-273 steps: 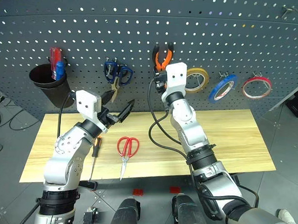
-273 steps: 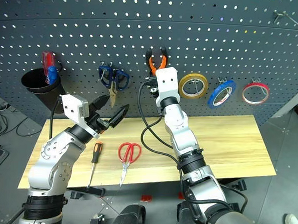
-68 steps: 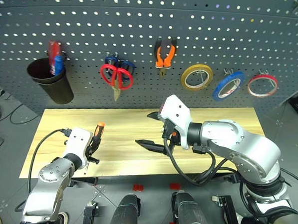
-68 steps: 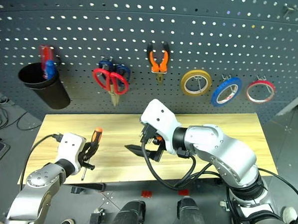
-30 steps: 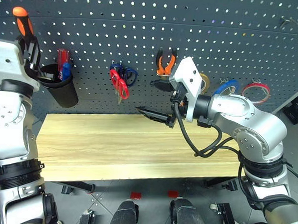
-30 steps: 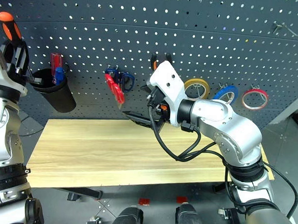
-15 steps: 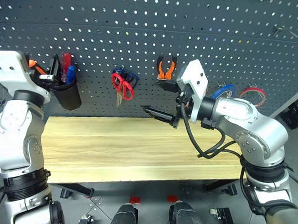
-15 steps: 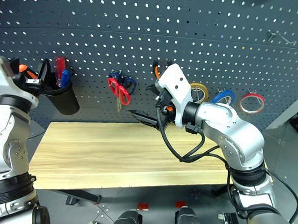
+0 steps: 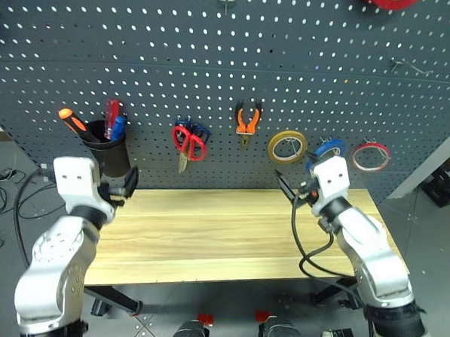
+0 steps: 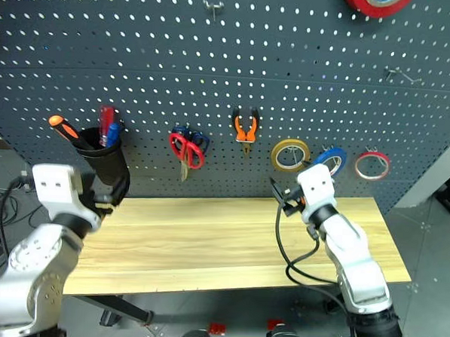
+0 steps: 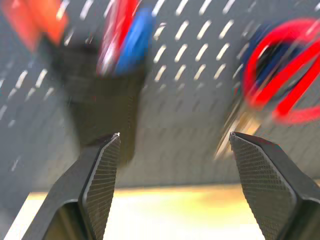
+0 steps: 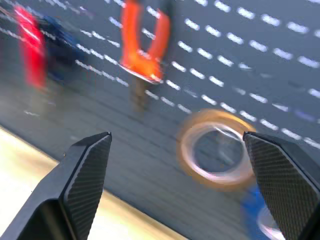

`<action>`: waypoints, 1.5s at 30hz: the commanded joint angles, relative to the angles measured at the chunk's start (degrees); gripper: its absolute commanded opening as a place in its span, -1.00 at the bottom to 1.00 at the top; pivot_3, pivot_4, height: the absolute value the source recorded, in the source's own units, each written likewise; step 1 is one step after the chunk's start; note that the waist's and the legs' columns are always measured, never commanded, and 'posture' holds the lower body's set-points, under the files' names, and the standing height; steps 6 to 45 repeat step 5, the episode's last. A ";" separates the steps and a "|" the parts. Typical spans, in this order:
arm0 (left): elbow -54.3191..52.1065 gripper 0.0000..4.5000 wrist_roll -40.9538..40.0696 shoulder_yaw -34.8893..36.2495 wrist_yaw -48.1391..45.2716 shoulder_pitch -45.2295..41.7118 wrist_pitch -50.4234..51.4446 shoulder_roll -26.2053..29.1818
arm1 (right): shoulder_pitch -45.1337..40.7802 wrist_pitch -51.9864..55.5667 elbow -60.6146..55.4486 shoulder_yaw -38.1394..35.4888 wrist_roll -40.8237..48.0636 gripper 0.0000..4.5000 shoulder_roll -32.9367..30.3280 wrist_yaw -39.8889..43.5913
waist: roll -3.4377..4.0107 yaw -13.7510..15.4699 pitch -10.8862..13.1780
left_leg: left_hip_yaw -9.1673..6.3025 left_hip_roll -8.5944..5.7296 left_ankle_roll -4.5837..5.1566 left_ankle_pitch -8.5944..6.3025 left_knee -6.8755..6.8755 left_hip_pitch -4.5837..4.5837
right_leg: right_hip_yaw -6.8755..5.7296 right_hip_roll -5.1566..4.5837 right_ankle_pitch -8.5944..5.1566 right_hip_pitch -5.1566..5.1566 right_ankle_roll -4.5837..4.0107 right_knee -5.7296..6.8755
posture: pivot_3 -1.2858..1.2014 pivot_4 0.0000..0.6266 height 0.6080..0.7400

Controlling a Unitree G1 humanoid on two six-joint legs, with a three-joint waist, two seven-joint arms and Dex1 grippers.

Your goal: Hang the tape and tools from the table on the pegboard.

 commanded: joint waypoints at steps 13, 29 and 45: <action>5.31 0.63 7.25 -2.87 -0.42 4.83 -14.20 -2.64 | 5.53 -12.05 18.23 -9.44 0.99 1.00 3.94 -3.28 | -0.02 1.73 -1.03 | 0.01 -0.03 0.44 -0.27 -0.40 1.32 | -0.03 0.01 -0.03 1.64 0.17 -0.92 | 0.09 -1.00 1.00; 5.31 0.63 7.25 -2.87 -0.42 4.83 -14.20 -2.64 | 5.53 -12.05 18.23 -9.44 0.99 1.00 3.94 -3.28 | -0.02 1.73 -1.03 | 0.01 -0.03 0.44 -0.27 -0.40 1.32 | -0.03 0.01 -0.03 1.64 0.17 -0.92 | 0.09 -1.00 1.00; 5.31 0.63 7.25 -2.87 -0.42 4.83 -14.20 -2.64 | 5.53 -12.05 18.23 -9.44 0.99 1.00 3.94 -3.28 | -0.02 1.73 -1.03 | 0.01 -0.03 0.44 -0.27 -0.40 1.32 | -0.03 0.01 -0.03 1.64 0.17 -0.92 | 0.09 -1.00 1.00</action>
